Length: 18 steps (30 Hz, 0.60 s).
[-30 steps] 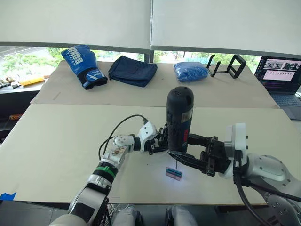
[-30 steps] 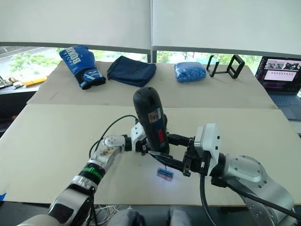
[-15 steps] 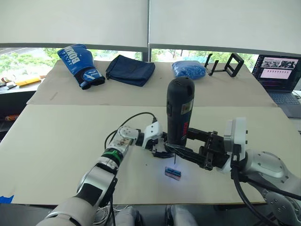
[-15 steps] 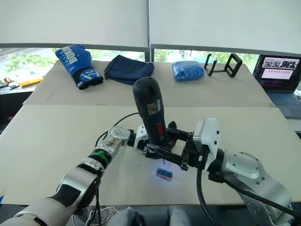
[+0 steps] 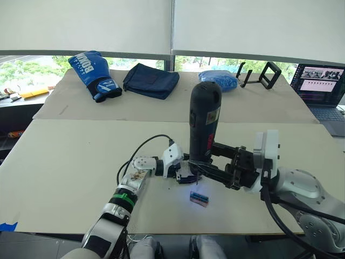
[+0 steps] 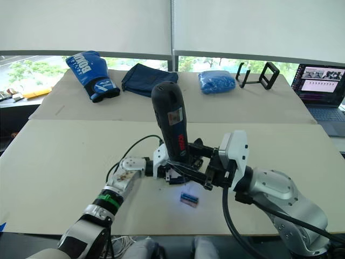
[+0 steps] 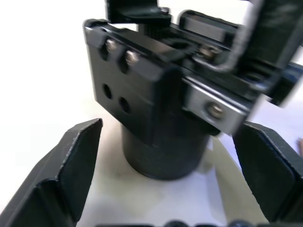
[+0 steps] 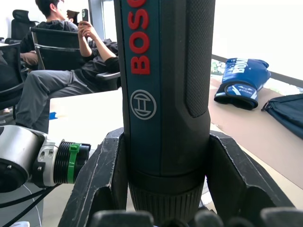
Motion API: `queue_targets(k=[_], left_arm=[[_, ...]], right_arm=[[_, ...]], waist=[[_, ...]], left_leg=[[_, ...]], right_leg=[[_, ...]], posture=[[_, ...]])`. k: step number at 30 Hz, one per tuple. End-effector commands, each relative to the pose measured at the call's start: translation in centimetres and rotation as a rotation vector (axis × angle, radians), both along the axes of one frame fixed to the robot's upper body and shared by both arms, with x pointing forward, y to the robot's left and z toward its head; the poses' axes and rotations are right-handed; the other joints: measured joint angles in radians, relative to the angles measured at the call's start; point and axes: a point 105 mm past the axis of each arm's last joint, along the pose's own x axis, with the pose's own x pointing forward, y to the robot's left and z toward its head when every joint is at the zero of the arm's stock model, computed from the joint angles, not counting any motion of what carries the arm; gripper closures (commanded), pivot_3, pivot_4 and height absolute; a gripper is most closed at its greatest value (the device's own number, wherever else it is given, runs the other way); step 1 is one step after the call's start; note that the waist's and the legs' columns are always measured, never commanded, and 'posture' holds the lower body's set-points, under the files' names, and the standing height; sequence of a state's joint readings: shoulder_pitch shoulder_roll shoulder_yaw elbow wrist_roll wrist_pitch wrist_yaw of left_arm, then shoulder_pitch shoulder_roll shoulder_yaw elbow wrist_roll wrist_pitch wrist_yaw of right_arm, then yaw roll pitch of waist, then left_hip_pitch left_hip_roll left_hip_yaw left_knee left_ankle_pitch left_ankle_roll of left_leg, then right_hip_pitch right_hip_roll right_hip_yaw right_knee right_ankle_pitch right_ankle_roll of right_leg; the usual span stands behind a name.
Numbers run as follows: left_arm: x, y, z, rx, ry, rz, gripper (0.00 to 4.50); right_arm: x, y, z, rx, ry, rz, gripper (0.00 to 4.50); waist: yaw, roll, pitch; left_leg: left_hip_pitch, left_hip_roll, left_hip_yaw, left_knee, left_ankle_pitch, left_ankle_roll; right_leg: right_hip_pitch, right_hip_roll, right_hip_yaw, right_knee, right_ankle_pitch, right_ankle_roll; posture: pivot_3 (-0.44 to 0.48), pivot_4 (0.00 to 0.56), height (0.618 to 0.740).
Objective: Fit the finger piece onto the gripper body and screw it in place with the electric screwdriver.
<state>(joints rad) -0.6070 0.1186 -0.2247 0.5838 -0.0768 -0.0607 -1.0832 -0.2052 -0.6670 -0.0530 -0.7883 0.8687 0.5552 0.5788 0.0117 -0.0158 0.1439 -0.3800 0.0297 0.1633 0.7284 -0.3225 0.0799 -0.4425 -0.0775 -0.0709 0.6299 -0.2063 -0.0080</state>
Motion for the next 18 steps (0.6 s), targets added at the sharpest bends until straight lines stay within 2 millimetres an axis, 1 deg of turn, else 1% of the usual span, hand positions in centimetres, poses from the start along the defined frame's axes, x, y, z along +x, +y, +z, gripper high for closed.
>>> queue_targets(k=[1,2,4,6,11,18], left_arm=[[0.0,-0.6,0.1,0.012,-0.019,-0.019,1.74],[0.1,-0.6,0.1,0.012,-0.019,-0.019,2.18],[0.3,-0.7,0.2,0.011,-0.019,-0.016,2.20],[0.4,-0.8,0.3,0.007,-0.021,-0.019,2.20],[0.3,-1.1,0.3,-0.002,-0.021,-0.027,2.20],[0.1,-0.9,0.3,-0.007,-0.022,-0.028,2.20]], right_arm=[[-0.2,0.5,2.5,0.057,-0.060,0.019,2.60],[-0.1,0.6,3.0,0.059,-0.072,0.025,2.60],[0.1,1.0,4.1,0.061,-0.101,0.046,2.60],[0.5,1.3,4.6,0.055,-0.112,0.050,2.60],[1.6,1.7,4.6,0.023,-0.139,0.027,2.60],[2.3,1.8,3.9,-0.011,-0.141,0.015,2.60]], waist=[[0.000,0.000,0.000],[0.000,0.000,0.000],[0.000,0.000,0.000],[0.001,0.000,0.000],[0.001,0.000,0.000],[0.001,0.000,0.000]], left_leg=[[0.000,0.000,0.000,0.000,0.000,0.000],[0.001,0.000,0.000,0.000,0.000,0.000],[0.000,0.000,0.000,0.000,0.000,0.000],[0.000,0.000,0.000,0.000,0.000,0.000],[0.000,0.000,0.000,0.000,0.000,0.000],[0.000,0.000,0.000,0.000,0.000,0.000]], right_leg=[[0.000,0.000,0.000,0.000,0.000,0.000],[0.000,0.000,0.000,0.000,0.000,0.000],[0.000,0.000,0.000,0.000,0.000,0.000],[0.000,-0.001,-0.001,0.000,0.000,0.000],[0.000,-0.001,-0.001,0.000,0.000,0.000],[0.000,-0.001,-0.001,0.000,0.000,0.000]], posture=[[0.000,0.150,0.740],[0.000,0.150,0.740],[0.000,0.150,0.740],[0.000,0.150,0.740],[0.000,0.150,0.740],[0.000,0.150,0.740]])
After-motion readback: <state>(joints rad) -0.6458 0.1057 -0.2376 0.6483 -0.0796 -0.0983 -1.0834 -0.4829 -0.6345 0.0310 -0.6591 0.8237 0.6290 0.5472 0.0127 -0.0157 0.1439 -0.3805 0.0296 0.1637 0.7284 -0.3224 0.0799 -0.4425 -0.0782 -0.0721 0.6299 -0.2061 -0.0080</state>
